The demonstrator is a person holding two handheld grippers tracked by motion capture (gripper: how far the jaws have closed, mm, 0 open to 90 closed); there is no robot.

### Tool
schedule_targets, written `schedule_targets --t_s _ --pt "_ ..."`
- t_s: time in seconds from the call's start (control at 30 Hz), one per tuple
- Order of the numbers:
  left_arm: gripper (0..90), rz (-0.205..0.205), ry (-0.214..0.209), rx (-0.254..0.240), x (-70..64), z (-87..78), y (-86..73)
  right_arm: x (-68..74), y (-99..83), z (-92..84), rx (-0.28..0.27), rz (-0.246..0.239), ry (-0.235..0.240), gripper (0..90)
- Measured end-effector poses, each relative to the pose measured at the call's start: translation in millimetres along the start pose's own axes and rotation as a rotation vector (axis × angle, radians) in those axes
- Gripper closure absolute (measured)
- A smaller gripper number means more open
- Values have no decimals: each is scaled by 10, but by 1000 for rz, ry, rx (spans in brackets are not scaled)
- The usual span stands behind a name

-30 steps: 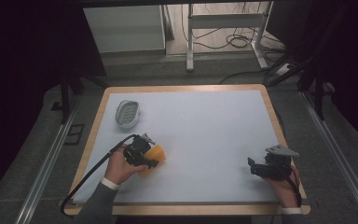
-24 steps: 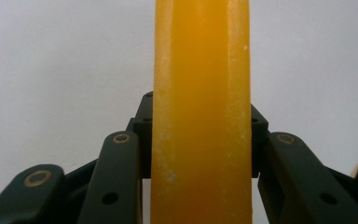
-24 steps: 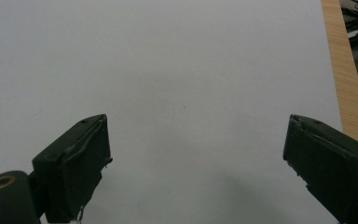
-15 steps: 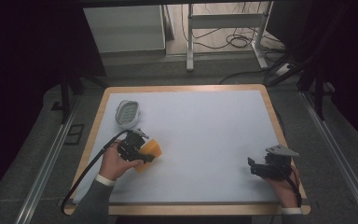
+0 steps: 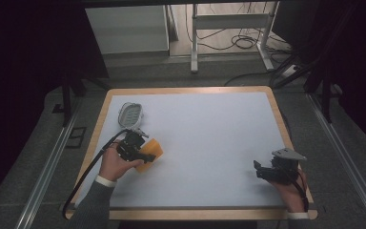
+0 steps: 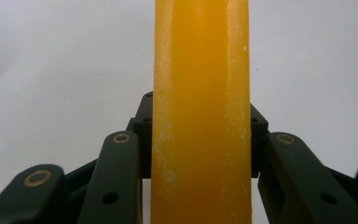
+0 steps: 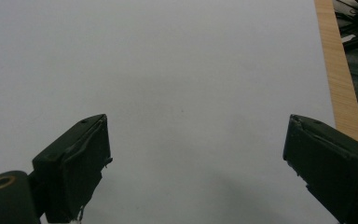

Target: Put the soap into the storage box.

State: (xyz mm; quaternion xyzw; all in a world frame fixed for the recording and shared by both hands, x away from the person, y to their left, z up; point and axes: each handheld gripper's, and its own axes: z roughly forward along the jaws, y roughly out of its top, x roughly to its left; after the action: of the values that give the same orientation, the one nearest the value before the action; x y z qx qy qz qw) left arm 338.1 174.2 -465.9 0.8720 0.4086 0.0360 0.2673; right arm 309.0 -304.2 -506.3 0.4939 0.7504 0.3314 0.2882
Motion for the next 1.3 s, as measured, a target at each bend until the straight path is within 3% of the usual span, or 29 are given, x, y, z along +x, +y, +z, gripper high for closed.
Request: schedule_targets --t_s 0.07,0.47,1.3 --pt "609 3 27 -20 -7 -34 1 -1 -1 1 0 0 0 73" --pt "609 -12 19 -34 56 -108 24 -2 -5 10 4 0 -1 73" --pt "608 -34 57 -63 207 -271 110 -18 -12 11 6 5 -5 73"
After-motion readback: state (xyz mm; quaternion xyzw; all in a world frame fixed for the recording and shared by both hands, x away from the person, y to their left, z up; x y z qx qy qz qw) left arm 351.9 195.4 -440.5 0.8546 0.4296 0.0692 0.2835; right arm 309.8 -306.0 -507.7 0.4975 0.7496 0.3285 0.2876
